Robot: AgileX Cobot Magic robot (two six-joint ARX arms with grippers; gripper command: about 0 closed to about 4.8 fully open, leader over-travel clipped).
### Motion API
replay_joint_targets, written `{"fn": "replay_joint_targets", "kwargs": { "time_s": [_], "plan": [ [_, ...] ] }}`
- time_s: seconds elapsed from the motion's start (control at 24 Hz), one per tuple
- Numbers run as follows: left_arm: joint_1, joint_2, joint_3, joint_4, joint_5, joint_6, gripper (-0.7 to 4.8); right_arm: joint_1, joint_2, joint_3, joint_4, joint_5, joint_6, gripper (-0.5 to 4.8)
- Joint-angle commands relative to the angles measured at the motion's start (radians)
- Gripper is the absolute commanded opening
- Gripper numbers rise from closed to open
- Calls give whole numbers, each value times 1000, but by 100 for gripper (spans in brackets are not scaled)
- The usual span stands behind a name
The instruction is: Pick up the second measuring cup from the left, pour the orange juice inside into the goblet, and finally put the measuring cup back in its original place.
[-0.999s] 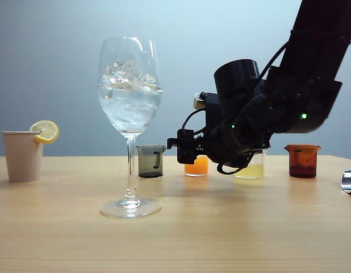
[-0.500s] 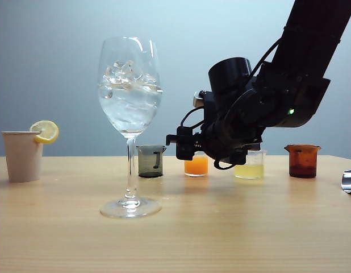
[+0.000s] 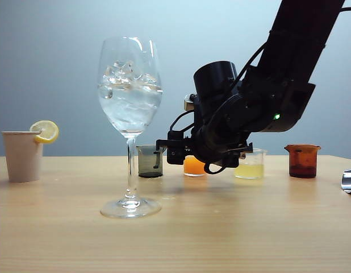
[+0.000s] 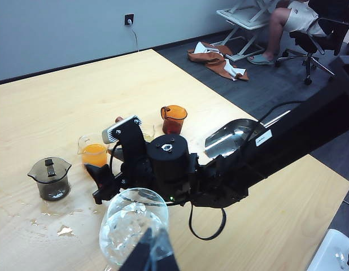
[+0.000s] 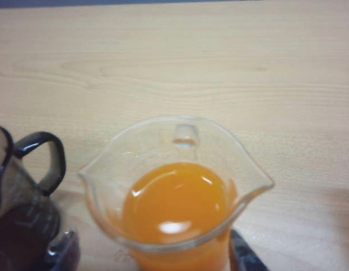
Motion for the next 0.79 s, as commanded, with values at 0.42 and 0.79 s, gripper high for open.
{"fn": "replay_joint_targets", "kwargs": {
  "time_s": [0.42,0.79],
  "plan": [
    [-1,-2,7,17,8,0,-6,-3,54,87,-33,10,3,337],
    [-1,-2,7,17,8,1,-6,-4,81,107,-31,10,2,337]
  ]
}}
